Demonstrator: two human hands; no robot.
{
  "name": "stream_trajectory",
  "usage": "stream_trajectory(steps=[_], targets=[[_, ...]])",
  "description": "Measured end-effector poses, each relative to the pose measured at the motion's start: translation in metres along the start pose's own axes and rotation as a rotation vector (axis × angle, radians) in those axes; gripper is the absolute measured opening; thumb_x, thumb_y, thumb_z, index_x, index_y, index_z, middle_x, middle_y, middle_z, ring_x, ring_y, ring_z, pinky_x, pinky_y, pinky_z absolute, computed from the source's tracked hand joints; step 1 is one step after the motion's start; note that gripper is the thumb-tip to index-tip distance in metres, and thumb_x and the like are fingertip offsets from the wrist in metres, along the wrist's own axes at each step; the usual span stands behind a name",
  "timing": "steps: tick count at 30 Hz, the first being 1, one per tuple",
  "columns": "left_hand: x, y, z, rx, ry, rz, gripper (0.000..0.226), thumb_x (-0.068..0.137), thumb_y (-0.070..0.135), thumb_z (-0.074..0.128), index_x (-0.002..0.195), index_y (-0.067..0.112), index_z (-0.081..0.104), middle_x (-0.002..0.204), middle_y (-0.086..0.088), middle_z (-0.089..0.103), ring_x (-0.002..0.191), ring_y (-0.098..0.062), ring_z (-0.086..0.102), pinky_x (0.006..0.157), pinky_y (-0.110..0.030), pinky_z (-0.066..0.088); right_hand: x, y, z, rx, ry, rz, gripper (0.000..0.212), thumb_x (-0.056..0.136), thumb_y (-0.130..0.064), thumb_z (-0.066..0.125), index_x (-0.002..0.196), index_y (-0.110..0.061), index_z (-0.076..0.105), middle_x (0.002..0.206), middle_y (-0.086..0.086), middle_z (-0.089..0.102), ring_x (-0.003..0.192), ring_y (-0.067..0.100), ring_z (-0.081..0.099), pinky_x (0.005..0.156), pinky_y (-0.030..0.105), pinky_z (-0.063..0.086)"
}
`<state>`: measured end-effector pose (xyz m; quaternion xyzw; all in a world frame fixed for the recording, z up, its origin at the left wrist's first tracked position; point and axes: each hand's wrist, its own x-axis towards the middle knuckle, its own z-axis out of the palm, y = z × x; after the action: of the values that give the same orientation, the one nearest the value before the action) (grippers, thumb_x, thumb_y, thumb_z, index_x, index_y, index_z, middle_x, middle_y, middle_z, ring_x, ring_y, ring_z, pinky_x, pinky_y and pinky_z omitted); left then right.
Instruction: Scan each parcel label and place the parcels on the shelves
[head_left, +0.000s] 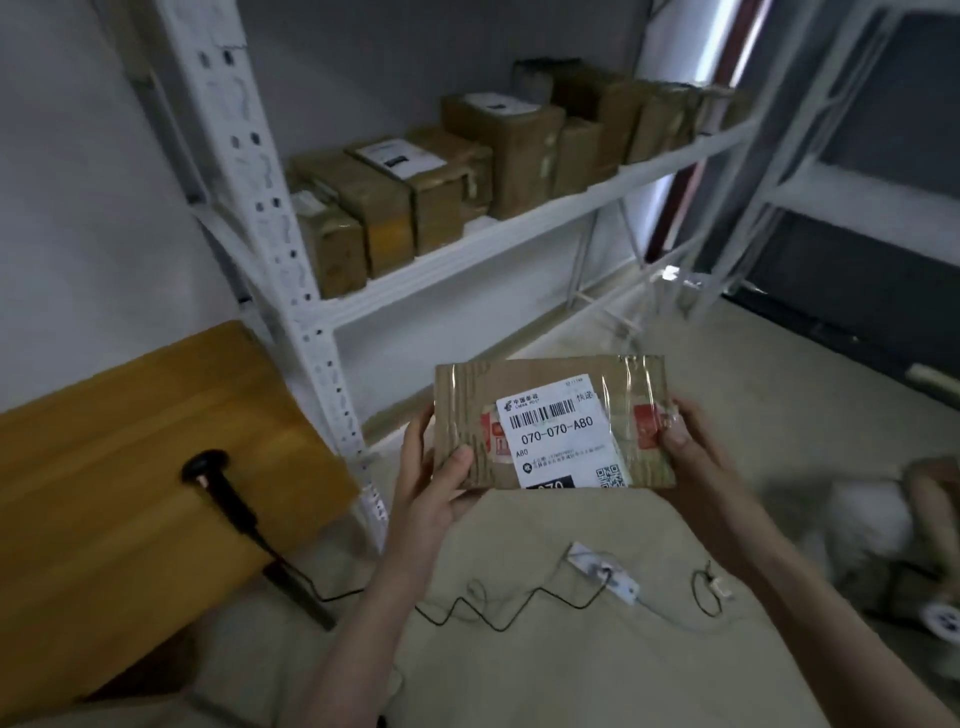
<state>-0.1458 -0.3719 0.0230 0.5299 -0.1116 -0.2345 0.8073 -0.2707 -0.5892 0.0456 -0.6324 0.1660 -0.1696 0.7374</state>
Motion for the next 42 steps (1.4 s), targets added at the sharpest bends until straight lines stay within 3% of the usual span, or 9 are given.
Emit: stream_trajectory(steps=[5, 10, 15, 24, 29, 31, 33, 36, 42], targets=[[0.017, -0.023, 0.097, 0.026, -0.247, -0.067, 0.057, 0.085, 0.017, 0.067, 0.133, 0.036, 0.045, 0.113, 0.007, 0.07, 0.108, -0.018, 0.066, 0.098, -0.053, 0.048, -0.039, -0.035, -0.088, 0.007, 0.21, -0.049, 0.067, 0.052, -0.067, 0.081, 0.113, -0.046, 0.061, 0.106, -0.002, 0.072, 0.096, 0.016, 0.068, 0.074, 0.025, 0.055], [0.048, -0.032, 0.173, 0.064, -0.429, -0.098, 0.056, 0.085, 0.022, 0.066, 0.135, 0.035, 0.045, 0.114, 0.005, 0.07, 0.111, -0.02, 0.065, 0.099, -0.052, 0.049, -0.053, -0.06, -0.145, -0.02, 0.4, -0.087, 0.076, 0.063, -0.061, 0.076, 0.129, -0.036, 0.05, 0.11, -0.001, 0.071, 0.104, 0.021, 0.067, 0.079, 0.031, 0.055], [0.101, -0.037, 0.233, 0.061, -0.528, -0.08, 0.053, 0.089, 0.021, 0.06, 0.138, 0.034, 0.044, 0.114, 0.004, 0.07, 0.112, -0.021, 0.064, 0.098, -0.051, 0.05, -0.021, -0.083, -0.188, -0.052, 0.481, -0.139, 0.094, 0.052, -0.07, 0.078, 0.133, -0.033, 0.047, 0.114, 0.0, 0.069, 0.108, 0.023, 0.065, 0.089, 0.041, 0.051], [0.253, 0.001, 0.317, 0.036, -0.53, 0.012, 0.05, 0.081, 0.029, 0.061, 0.128, 0.043, 0.051, 0.113, 0.005, 0.07, 0.11, -0.019, 0.066, 0.095, -0.047, 0.053, 0.132, -0.153, -0.248, -0.081, 0.42, -0.23, 0.091, 0.04, -0.068, 0.083, 0.122, -0.046, 0.05, 0.112, 0.0, 0.07, 0.1, 0.023, 0.069, 0.079, 0.036, 0.057], [0.339, 0.018, 0.357, 0.041, -0.548, 0.05, 0.046, 0.081, 0.032, 0.073, 0.121, 0.046, 0.058, 0.119, 0.002, 0.069, 0.111, -0.02, 0.065, 0.095, -0.049, 0.052, 0.213, -0.185, -0.277, -0.064, 0.311, -0.307, 0.101, 0.036, -0.066, 0.086, 0.127, -0.059, 0.042, 0.117, -0.007, 0.068, 0.103, 0.022, 0.068, 0.084, 0.044, 0.053], [0.363, 0.024, 0.374, 0.057, -0.573, 0.062, 0.048, 0.079, 0.036, 0.072, 0.124, 0.045, 0.056, 0.122, 0.001, 0.068, 0.111, -0.021, 0.065, 0.095, -0.048, 0.052, 0.237, -0.192, -0.289, -0.044, 0.305, -0.321, 0.1, 0.043, -0.057, 0.087, 0.131, -0.055, 0.04, 0.118, -0.006, 0.068, 0.103, 0.02, 0.068, 0.079, 0.04, 0.055], [0.384, 0.031, 0.394, 0.088, -0.593, 0.08, 0.051, 0.08, 0.035, 0.073, 0.128, 0.041, 0.055, 0.121, 0.001, 0.068, 0.111, -0.021, 0.065, 0.095, -0.047, 0.052, 0.258, -0.201, -0.302, -0.013, 0.326, -0.34, 0.077, 0.064, -0.04, 0.075, 0.132, -0.05, 0.042, 0.116, -0.006, 0.069, 0.1, 0.019, 0.069, 0.072, 0.036, 0.056], [0.417, 0.039, 0.427, 0.138, -0.607, 0.114, 0.055, 0.078, 0.038, 0.065, 0.131, 0.038, 0.052, 0.115, 0.003, 0.071, 0.107, -0.018, 0.067, 0.096, -0.047, 0.053, 0.29, -0.214, -0.329, 0.0, 0.373, -0.362, 0.069, 0.074, -0.023, 0.068, 0.132, -0.049, 0.042, 0.114, -0.006, 0.069, 0.097, 0.019, 0.07, 0.076, 0.041, 0.055], [0.504, 0.037, 0.508, 0.15, -0.571, 0.173, 0.051, 0.079, 0.042, 0.071, 0.126, 0.042, 0.052, 0.122, -0.004, 0.066, 0.112, -0.022, 0.063, 0.092, -0.05, 0.054, 0.366, -0.253, -0.384, -0.009, 0.376, -0.421, 0.065, 0.069, -0.042, 0.077, 0.125, -0.053, 0.044, 0.105, 0.002, 0.072, 0.095, 0.027, 0.07, 0.081, 0.048, 0.055]])
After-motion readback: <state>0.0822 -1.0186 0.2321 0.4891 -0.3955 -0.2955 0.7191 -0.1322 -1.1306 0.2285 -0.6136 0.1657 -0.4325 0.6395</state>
